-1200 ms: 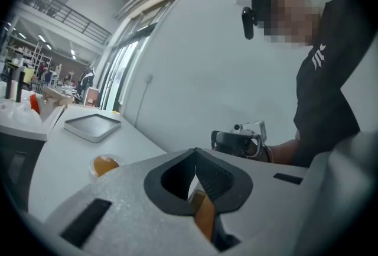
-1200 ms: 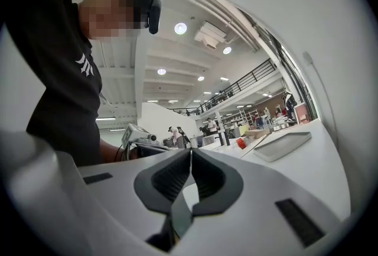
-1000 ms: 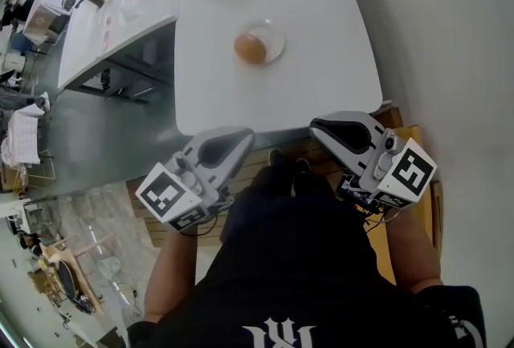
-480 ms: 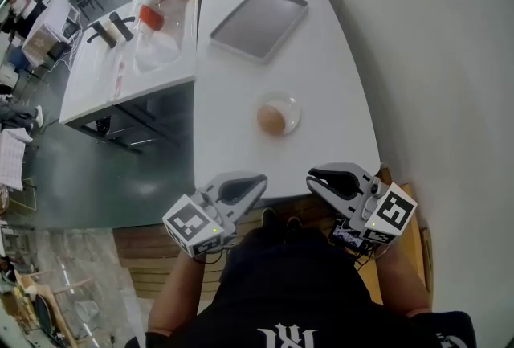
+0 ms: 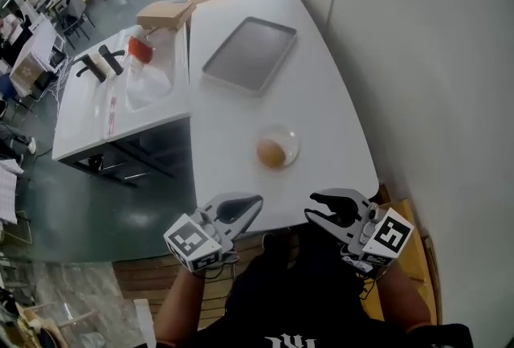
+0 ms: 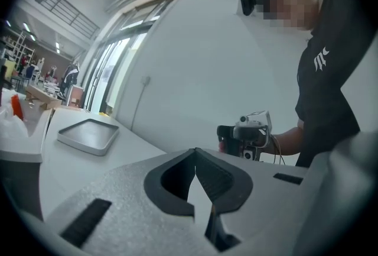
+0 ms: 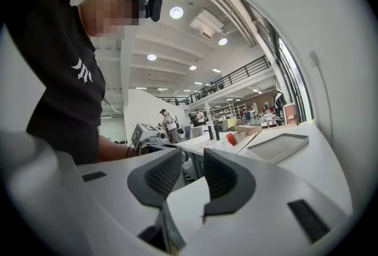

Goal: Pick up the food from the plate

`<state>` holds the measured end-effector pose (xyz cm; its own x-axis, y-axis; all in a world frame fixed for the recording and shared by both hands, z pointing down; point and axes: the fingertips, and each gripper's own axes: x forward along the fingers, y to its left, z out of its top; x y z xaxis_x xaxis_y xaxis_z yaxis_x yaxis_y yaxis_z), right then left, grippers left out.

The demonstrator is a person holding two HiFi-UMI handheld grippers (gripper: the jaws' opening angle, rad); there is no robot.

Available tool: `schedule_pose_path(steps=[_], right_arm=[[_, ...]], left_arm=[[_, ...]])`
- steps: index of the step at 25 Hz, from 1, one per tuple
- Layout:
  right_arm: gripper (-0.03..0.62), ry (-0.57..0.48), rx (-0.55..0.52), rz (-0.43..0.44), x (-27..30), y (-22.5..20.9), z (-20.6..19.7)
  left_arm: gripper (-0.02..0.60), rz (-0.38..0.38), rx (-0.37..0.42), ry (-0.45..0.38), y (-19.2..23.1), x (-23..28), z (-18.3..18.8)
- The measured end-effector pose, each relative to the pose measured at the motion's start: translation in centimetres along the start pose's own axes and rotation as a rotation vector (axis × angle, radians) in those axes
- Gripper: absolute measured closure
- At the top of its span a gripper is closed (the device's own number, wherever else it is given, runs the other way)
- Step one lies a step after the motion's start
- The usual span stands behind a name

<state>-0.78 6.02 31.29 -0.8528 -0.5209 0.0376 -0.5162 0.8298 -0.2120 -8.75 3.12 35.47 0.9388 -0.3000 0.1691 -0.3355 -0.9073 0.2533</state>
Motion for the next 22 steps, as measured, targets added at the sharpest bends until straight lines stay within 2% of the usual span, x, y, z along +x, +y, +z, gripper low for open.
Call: schedule_pose_path(steps=[3,10,15,19,20,22], right_arm=[[0.486,0.008,0.011,0.001,0.4,-0.7,-0.1],[0.401,0.02,0.038,0.025,2.7,-4.5,-0.3],[0.356,0.051,0.089,0.059,5.7,-8.5,-2.8],[0.349,0.058,0.114,0.074,7.4,-11.2,-4.4],[0.349,0.056,0.129,0.074,7.6,-11.9,-4.7],[0.349,0.057,0.166,0.071,7.8,-13.1,-5.3]], left_arm=[[0.578,-0.017,-0.008,-0.004,0.4,0.8,0.4],[0.578,0.005,-0.049,0.017,3.2,2.7,0.5],[0.578,0.037,-0.092,0.055,7.1,4.3,-1.8],[0.577,0.055,-0.082,0.109,10.1,5.8,-4.1],[0.568,0.038,-0.083,0.117,10.7,6.3,-4.3],[0.407,-0.009,-0.071,0.142,11.8,7.2,-4.7]])
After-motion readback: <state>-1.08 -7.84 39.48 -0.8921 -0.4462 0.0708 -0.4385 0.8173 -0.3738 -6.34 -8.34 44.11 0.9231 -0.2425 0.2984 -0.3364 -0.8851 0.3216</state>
